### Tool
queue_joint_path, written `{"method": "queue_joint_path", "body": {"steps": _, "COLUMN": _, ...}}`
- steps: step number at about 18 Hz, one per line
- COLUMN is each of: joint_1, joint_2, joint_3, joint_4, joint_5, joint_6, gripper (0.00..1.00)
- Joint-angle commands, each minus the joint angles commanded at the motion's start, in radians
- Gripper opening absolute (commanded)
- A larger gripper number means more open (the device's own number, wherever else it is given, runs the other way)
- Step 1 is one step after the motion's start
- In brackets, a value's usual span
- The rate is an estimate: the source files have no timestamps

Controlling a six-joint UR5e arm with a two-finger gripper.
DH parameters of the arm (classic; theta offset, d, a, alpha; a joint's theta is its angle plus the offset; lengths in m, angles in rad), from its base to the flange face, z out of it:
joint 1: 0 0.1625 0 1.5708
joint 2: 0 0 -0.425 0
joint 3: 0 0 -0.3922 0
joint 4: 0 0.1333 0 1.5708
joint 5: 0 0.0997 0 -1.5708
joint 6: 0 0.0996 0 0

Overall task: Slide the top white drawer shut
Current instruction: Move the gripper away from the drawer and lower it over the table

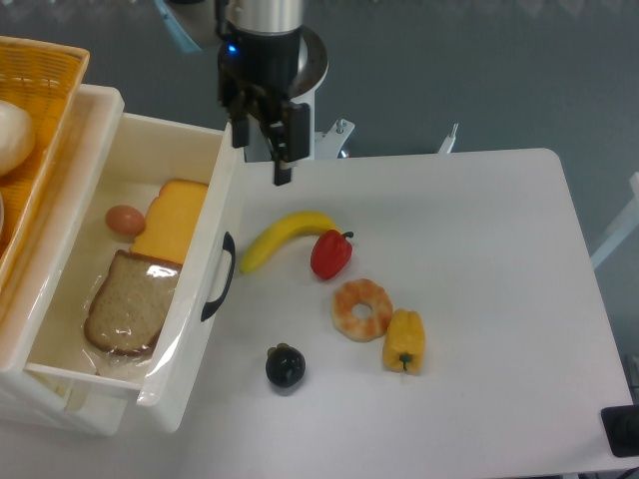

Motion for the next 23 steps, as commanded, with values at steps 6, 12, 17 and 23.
{"method": "queue_joint_path", "body": {"steps": 6, "joint_1": 0.078, "joint_2": -0.026, "joint_3": 0.0, "joint_4": 0.003, "joint_5": 0.0, "joint_6": -0.005, "gripper": 1.0}}
{"method": "queue_joint_path", "body": {"steps": 12, "joint_1": 0.143, "joint_2": -0.089, "joint_3": -0.002, "joint_4": 0.003, "joint_5": 0.005, "joint_6": -0.012, "gripper": 1.0}}
{"method": "queue_joint_path", "body": {"steps": 17, "joint_1": 0.19, "joint_2": -0.165, "joint_3": -0.002, "joint_4": 0.003, "joint_5": 0.043, "joint_6": -0.014, "gripper": 1.0}}
{"method": "queue_joint_path", "body": {"steps": 23, "joint_1": 0.197, "joint_2": -0.285, "joint_3": 0.047, "joint_4": 0.003, "joint_5": 0.123, "joint_6": -0.112, "gripper": 1.0}}
